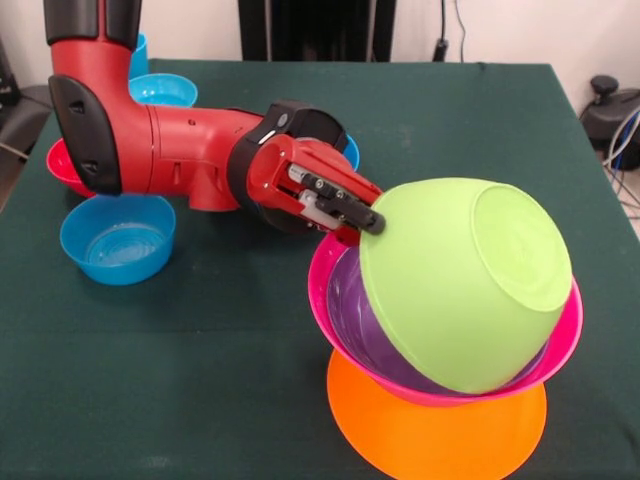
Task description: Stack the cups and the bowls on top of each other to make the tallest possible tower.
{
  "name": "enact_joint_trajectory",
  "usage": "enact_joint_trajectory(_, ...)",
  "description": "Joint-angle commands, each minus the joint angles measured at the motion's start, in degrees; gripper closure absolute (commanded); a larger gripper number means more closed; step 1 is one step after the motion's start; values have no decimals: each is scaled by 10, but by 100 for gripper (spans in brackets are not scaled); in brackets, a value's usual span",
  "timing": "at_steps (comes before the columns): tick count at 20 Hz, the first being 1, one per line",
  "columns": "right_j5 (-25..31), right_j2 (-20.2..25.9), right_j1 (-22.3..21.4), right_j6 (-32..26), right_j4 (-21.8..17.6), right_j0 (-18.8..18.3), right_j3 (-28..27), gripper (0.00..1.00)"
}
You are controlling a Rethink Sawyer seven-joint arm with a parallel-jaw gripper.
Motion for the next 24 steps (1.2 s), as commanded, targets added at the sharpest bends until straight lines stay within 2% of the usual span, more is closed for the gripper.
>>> enact_joint_trajectory(1, 63, -7, -27, -11, 10, 28, 32, 100)
enact_joint_trajectory(8, 71, -16, -38, -16, 11, 36, 48, 100)
enact_joint_trajectory(24, 57, -24, -16, -31, 5, 35, 42, 100)
